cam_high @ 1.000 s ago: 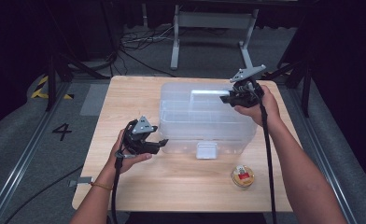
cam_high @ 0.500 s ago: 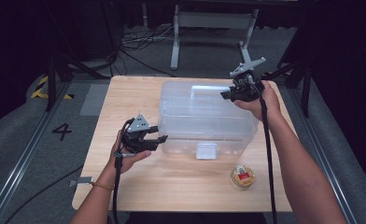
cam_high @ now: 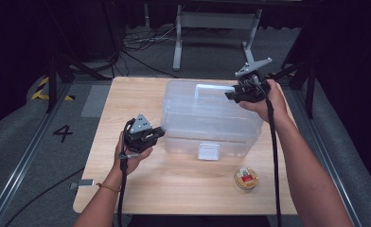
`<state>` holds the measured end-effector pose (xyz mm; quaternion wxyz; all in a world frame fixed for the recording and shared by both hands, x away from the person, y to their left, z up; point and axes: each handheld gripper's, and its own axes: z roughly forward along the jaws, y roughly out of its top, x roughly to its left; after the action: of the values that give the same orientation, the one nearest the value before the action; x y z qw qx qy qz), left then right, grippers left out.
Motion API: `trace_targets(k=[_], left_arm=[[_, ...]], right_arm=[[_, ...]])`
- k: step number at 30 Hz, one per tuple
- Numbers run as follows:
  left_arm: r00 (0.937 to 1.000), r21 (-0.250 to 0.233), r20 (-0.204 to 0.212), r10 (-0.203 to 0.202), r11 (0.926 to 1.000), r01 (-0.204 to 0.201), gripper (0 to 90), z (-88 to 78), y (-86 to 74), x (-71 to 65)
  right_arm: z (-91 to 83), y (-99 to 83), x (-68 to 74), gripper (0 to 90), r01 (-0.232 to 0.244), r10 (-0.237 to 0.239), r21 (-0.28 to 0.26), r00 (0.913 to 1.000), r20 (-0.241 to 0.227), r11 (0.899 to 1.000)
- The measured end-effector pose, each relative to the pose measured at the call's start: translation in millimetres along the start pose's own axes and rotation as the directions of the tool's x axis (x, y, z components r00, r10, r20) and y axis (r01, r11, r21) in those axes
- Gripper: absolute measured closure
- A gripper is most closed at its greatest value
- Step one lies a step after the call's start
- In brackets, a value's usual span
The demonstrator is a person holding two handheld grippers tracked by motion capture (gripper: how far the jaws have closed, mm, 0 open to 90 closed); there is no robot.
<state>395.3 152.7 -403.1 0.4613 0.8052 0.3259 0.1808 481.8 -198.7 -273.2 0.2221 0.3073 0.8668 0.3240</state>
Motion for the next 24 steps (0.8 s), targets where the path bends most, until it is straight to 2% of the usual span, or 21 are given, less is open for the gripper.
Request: trace_targets(k=[2,5,6,11,15,16,19,21,24], left_arm=[[1.0,0.003,-0.004,0.008,1.0,-0.008,87.5,0.6,0.4,0.1],[0.9999,0.004,-0.005,0.015,0.9999,-0.015,88.4,1.0,0.6,-0.4],[0.9999,0.004,0.002,0.015,0.9999,-0.015,88.4,1.2,0.5,-0.1],[0.9997,0.005,0.008,0.024,0.9997,-0.024,88.6,1.4,0.7,1.0],[0.9994,0.011,0.009,0.033,0.9994,-0.033,88.5,1.7,1.5,0.5],[0.9994,0.011,0.009,0.033,0.9994,-0.033,88.3,1.7,1.5,0.5],[0.9991,0.016,0.007,0.041,0.999,-0.041,88.4,1.7,2.0,0.9],[0.999,0.018,0.005,0.044,0.9989,-0.044,88.4,1.6,2.2,0.8],[0.9989,0.019,0.004,0.046,0.9988,-0.046,88.5,1.6,2.4,0.7]], right_arm=[[-4.7,-2.1,-0.3,68.2,0.015,-0.015,-0.017,0.9999,0.007,1.0],[-11.8,-8.2,-1.6,58.0,0.01,-0.009,-0.023,0.9994,0.032,1.0],[-14.7,-10.4,-2.1,57.2,0.009,-0.008,-0.031,0.9994,0.034,0.999],[-42.2,-32.1,-7.3,48.0,0.009,-0.004,-0.091,0.9982,0.06,0.996],[-63.0,-54.1,-18.0,42.8,-0.009,0.02,-0.109,0.9948,0.099,0.994],[-63.0,-54.1,-18.0,42.8,-0.009,0.02,-0.109,0.9948,0.099,0.994],[-79.3,-80.3,-25.8,37.6,-0.014,0.031,-0.129,0.9899,0.138,0.992],[-84.4,-93.4,-27.6,36.8,-0.021,0.043,-0.138,0.9866,0.157,0.99],[-88.3,-122.4,-31.0,35.6,-0.042,0.068,-0.157,0.9833,0.169,0.987]])
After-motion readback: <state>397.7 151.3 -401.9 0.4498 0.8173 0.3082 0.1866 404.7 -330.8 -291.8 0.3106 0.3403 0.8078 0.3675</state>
